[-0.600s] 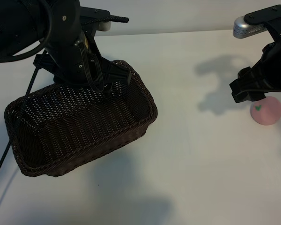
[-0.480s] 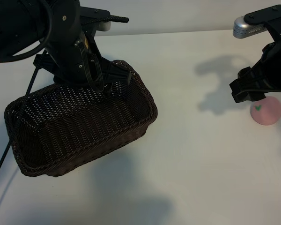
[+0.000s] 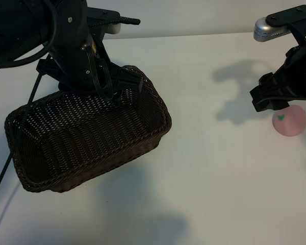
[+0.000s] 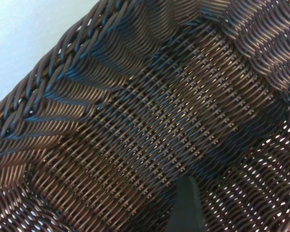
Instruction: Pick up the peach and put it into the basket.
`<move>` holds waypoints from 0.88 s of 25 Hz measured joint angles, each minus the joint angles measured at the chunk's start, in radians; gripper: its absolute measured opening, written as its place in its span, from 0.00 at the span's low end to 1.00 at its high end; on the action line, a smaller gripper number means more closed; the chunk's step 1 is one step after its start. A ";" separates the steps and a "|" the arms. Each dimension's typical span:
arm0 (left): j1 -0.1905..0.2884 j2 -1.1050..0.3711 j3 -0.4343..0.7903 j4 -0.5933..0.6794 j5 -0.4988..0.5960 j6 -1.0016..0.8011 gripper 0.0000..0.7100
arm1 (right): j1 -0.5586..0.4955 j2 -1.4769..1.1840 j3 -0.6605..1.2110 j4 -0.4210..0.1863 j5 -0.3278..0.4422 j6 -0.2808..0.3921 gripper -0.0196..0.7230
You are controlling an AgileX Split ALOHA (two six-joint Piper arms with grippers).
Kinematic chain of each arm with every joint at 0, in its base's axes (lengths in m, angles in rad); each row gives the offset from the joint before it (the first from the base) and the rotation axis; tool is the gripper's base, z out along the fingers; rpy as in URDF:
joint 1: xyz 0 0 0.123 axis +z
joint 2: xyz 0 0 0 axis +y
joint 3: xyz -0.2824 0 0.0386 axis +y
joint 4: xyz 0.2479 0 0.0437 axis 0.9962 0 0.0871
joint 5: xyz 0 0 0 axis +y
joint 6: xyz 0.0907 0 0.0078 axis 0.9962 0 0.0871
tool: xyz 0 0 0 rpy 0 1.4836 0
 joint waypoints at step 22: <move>0.000 -0.010 0.000 0.049 0.073 -0.066 0.80 | 0.000 0.000 0.000 0.000 -0.012 0.000 0.83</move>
